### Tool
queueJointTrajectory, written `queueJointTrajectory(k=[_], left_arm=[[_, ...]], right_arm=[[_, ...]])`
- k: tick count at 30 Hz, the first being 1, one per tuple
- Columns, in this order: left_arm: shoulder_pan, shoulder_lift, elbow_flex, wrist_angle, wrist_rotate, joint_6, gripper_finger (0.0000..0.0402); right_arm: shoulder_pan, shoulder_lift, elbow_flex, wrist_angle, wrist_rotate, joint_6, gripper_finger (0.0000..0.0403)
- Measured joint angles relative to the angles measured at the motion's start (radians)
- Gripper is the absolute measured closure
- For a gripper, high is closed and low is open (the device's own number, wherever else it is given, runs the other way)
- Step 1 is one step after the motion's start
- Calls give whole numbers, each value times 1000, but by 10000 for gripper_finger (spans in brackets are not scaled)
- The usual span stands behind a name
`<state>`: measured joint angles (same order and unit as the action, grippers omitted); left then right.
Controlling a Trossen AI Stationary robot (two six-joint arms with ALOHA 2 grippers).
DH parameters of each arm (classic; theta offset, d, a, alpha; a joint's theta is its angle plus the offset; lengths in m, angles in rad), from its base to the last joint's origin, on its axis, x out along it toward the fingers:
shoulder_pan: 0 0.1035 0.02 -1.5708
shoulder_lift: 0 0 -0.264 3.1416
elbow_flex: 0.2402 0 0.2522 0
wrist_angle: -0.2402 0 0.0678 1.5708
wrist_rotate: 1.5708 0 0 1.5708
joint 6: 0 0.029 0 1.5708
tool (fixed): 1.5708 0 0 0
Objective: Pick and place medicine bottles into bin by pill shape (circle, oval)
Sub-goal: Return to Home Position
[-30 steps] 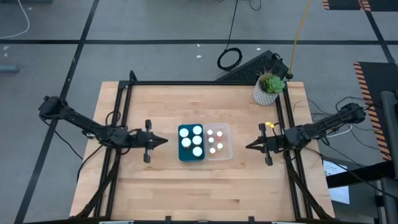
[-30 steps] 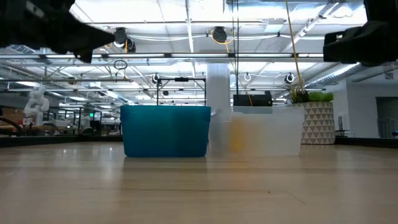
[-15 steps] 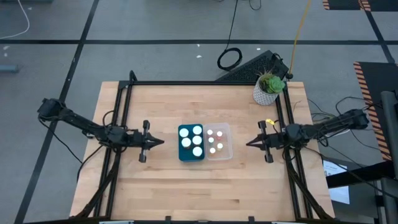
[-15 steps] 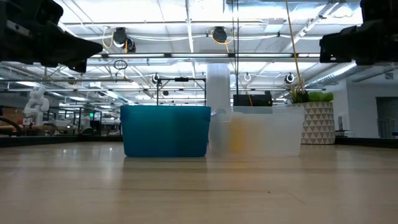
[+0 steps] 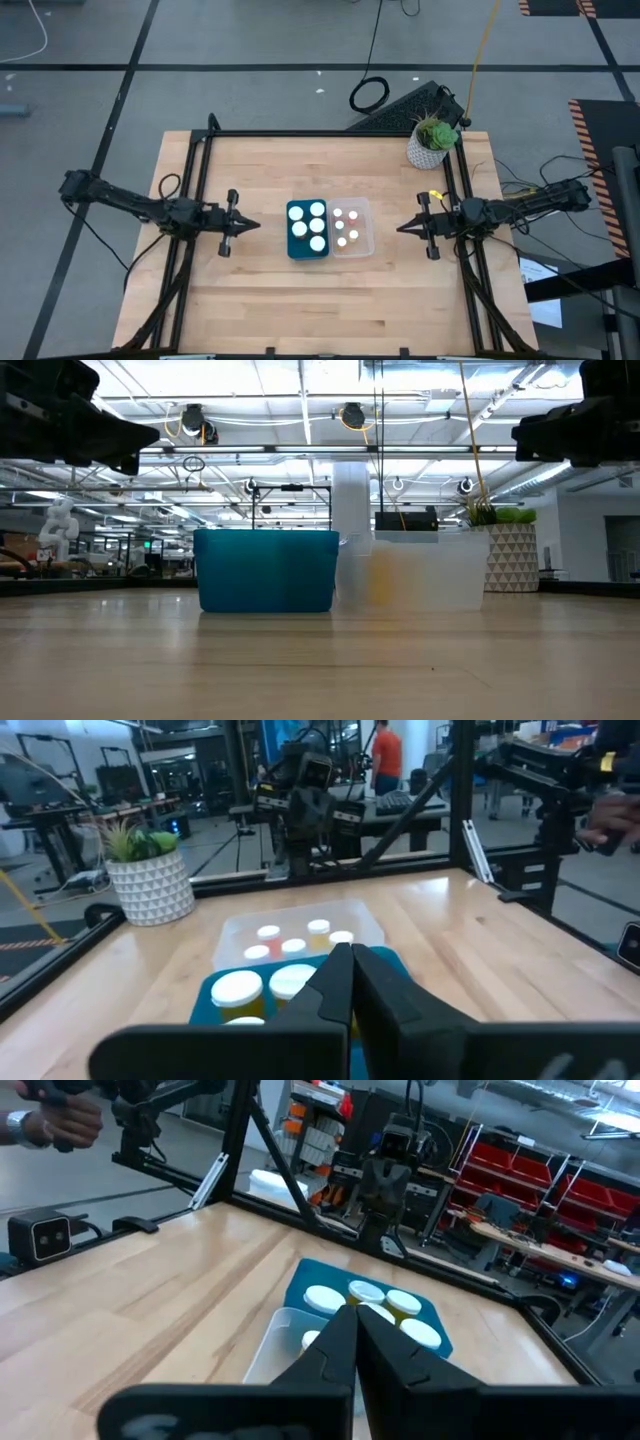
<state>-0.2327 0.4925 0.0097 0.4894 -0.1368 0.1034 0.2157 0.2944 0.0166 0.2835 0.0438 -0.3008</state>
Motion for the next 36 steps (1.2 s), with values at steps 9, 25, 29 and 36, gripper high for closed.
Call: queueJointTrajectory(k=[9,25,29,36], left_arm=[[59,-170,0,-168,35,4,398],[159,-370,0,-358,95,8,399],[169,-396,0,-391,95,-7,396],[168,-403,0,-390,95,-4,393]], right_arm=[[0,-2,-1,-18,4,0,403],[0,-6,-2,8,4,20,403],[0,-28,-2,8,-22,17,403],[0,-101,-2,-11,-26,-20,403]])
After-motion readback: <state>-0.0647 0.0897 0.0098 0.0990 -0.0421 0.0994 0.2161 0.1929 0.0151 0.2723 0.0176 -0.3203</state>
